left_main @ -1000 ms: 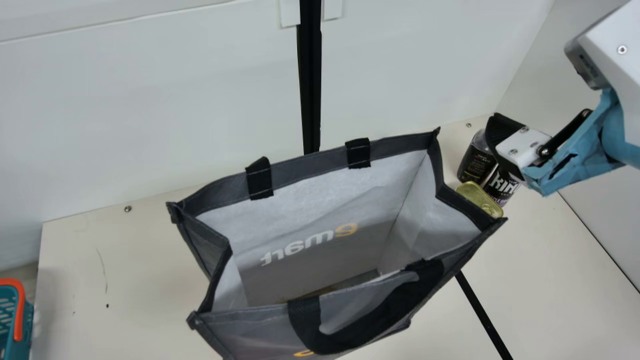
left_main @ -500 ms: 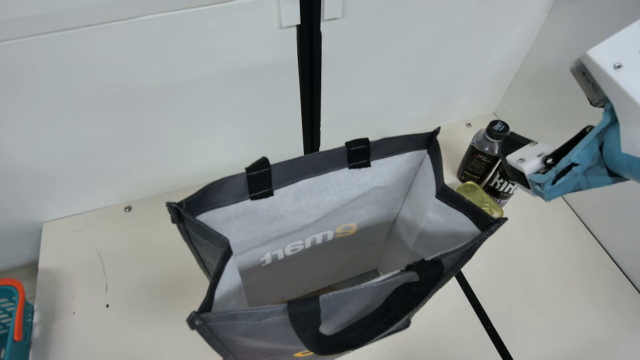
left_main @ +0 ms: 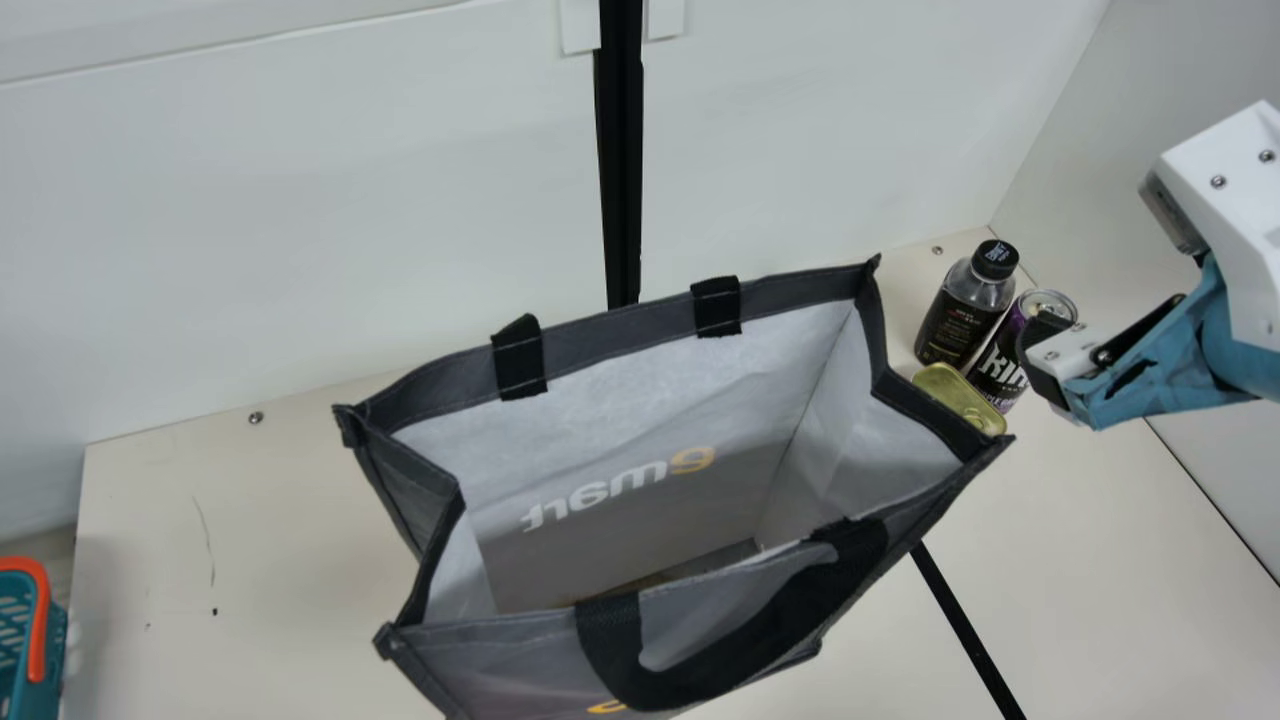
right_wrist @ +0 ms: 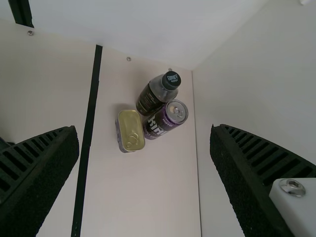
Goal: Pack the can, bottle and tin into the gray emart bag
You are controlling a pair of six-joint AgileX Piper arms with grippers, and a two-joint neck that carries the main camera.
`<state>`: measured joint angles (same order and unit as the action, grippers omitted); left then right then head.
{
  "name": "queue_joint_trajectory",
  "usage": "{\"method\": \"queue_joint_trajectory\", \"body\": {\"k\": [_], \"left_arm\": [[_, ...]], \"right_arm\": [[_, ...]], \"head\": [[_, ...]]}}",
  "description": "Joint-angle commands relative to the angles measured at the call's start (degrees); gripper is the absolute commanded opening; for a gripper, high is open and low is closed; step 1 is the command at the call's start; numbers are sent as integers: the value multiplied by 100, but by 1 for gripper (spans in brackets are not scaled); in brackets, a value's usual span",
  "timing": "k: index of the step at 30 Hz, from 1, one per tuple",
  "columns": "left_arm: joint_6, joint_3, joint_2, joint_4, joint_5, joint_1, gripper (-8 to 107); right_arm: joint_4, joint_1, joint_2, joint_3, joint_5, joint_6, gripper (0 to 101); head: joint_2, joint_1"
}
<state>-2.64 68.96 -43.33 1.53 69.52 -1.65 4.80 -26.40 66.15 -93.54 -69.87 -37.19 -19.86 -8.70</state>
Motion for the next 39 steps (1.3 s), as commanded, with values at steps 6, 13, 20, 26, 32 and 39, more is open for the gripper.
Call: {"method": "queue_joint_trajectory", "body": {"k": [6,13,20,26,32,39], "left_arm": [[0,0,0,0,0,0,90],[0,0,0,0,0,0,90],[0,0,0,0,0,0,90],[0,0,0,0,0,0,90],[0,0,0,0,0,0,90],[25,42,-57,-27,-50,-68,90]], "right_arm": [[-72,-20,-16,53,0,32,91],[-79,-20,-16,53,0,39,91],[-79,-20,-16,53,0,39,91],[-79,-20,-16,53,0,39,91],[-79,-20,-16,53,0,39,91],[-79,-20,-16,53,0,39,91]], "head": [[-14,-130],[-14,-130],[-14,-130],[-14,-130],[-14,-130],[-14,-130]]}}
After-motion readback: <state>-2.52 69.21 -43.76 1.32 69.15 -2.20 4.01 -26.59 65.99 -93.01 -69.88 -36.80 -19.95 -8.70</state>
